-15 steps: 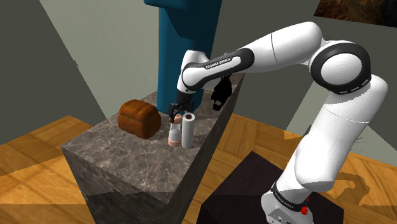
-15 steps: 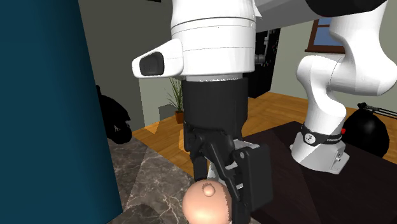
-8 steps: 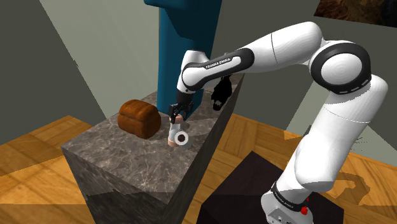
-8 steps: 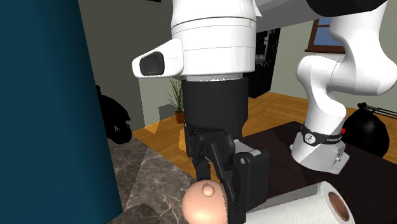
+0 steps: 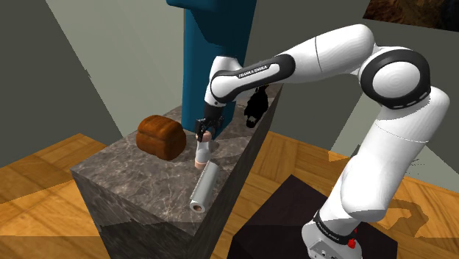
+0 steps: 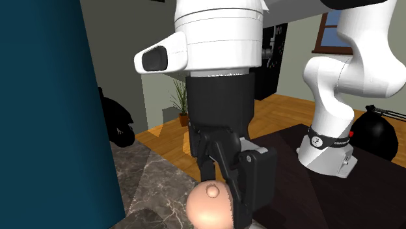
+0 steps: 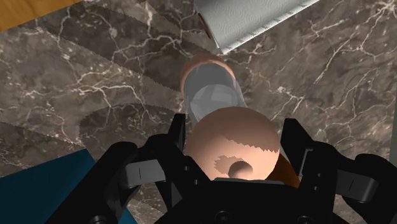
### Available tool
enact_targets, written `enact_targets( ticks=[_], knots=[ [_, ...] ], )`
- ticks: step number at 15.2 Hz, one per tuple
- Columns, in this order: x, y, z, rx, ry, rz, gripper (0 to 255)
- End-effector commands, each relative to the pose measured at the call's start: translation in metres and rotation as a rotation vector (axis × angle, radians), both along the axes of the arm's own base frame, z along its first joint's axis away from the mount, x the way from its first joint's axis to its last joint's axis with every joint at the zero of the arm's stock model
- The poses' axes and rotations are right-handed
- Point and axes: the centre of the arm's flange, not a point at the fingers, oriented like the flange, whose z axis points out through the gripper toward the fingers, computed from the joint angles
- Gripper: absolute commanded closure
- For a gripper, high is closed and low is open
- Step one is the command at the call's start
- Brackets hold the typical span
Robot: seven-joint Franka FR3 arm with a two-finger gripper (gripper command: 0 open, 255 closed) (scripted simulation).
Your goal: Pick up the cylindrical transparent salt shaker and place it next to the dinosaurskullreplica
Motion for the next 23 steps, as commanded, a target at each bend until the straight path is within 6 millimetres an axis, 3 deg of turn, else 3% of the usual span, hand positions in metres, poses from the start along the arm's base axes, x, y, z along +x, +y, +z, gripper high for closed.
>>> enact_targets(
  ticks=[1, 23],
  knots=[
    [0.000, 0.000, 0.009, 0.000, 0.000, 0.000, 255],
    [0.000, 0.000, 0.125, 0.000, 0.000, 0.000, 255]
  ],
)
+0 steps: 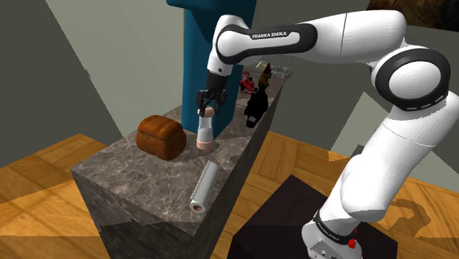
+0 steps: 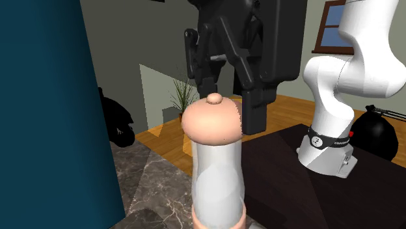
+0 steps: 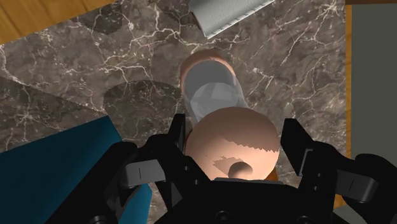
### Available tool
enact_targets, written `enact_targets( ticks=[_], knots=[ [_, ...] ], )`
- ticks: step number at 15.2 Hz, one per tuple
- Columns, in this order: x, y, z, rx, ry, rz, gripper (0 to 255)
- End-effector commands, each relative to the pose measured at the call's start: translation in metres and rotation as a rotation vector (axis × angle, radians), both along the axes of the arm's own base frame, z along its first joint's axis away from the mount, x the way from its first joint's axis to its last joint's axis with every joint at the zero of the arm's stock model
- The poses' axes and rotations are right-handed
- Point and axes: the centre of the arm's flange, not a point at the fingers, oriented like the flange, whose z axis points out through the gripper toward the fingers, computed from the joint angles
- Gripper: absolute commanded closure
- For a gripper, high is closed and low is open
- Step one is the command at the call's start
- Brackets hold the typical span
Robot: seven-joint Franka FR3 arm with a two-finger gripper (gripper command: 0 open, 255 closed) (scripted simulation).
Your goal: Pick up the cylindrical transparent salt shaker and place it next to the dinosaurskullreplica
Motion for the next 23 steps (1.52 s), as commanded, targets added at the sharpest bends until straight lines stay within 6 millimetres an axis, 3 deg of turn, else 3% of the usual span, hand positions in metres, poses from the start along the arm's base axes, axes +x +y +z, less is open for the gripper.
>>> enact_targets(
  ticks=[1, 23],
  knots=[
    [0.000, 0.001, 0.010, 0.000, 0.000, 0.000, 255],
    [0.000, 0.001, 0.126, 0.000, 0.000, 0.000, 255]
  ],
)
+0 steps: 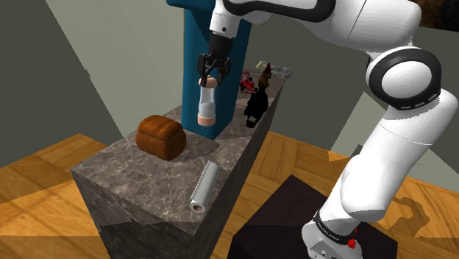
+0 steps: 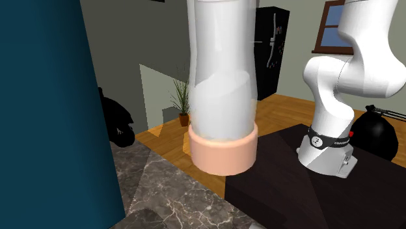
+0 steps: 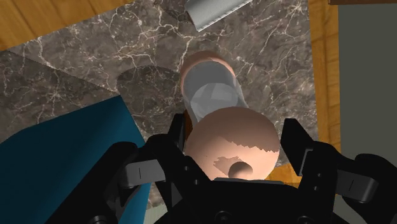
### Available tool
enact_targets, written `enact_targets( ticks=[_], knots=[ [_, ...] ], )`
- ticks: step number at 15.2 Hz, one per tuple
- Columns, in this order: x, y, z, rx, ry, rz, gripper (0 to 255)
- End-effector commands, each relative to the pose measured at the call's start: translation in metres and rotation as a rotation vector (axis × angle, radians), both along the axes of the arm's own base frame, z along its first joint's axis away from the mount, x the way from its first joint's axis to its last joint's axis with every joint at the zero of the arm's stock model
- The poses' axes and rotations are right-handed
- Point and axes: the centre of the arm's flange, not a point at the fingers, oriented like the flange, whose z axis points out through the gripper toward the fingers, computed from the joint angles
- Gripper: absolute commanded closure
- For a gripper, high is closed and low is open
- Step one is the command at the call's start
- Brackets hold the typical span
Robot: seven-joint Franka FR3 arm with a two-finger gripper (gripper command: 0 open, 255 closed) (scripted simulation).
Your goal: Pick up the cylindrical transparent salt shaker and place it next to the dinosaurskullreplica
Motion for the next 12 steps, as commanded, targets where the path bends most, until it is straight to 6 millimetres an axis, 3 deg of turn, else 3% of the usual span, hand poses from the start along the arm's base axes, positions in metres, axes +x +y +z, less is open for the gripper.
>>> enact_targets(
  ticks=[1, 2, 12],
  knots=[
    [0.000, -0.001, 0.010, 0.000, 0.000, 0.000, 255],
    [0.000, -0.001, 0.013, 0.000, 0.000, 0.000, 255],
    [0.017, -0.132, 0.014, 0.000, 0.000, 0.000, 255]
  ],
)
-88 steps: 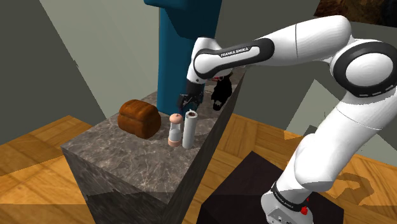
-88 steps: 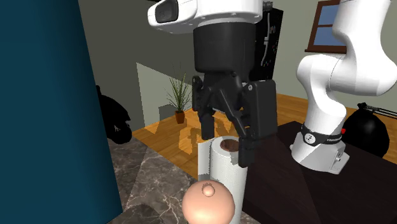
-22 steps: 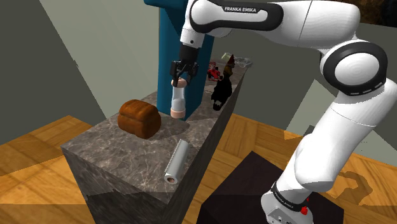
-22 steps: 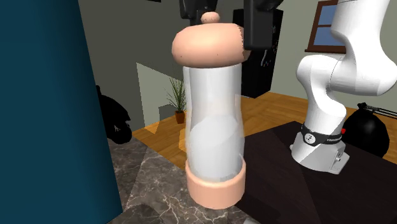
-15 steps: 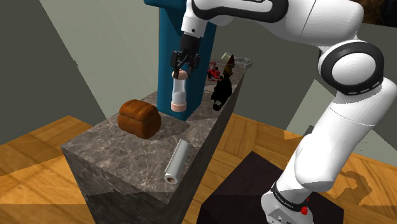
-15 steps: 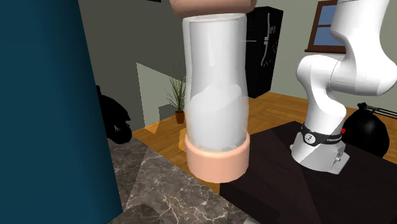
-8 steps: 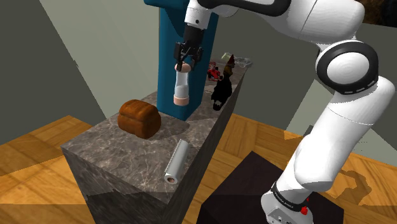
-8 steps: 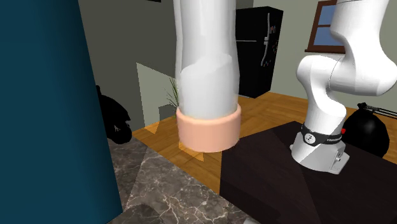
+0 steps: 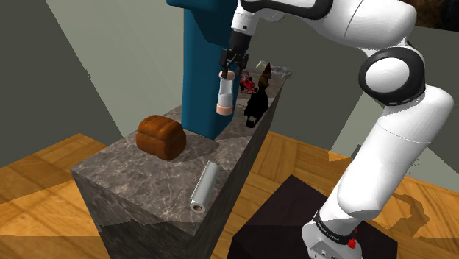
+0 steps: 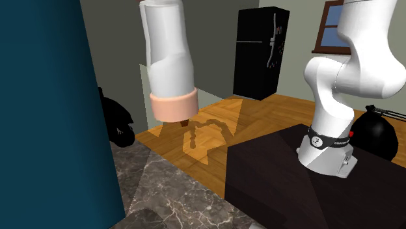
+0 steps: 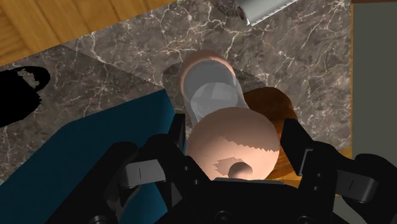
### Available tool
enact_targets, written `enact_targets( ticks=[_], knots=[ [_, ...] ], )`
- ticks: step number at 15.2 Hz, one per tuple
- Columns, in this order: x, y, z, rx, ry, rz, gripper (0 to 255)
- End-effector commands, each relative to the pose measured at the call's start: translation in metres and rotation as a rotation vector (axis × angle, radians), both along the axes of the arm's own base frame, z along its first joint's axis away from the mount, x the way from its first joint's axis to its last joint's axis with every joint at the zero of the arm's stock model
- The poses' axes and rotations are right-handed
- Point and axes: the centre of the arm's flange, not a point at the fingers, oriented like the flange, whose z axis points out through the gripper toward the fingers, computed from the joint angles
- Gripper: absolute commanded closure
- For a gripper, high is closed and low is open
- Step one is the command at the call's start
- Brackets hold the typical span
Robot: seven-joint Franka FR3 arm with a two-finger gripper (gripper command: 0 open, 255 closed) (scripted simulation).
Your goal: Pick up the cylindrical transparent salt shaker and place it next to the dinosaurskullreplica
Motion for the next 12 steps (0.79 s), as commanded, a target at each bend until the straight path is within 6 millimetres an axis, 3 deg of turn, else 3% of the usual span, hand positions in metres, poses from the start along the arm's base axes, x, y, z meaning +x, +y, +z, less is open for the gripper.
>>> enact_targets(
  ticks=[1, 12],
  knots=[
    [0.006, -0.028, 0.005, 0.000, -0.001, 0.001, 255],
    [0.024, -0.172, 0.006, 0.000, -0.001, 0.001, 255]
  ],
)
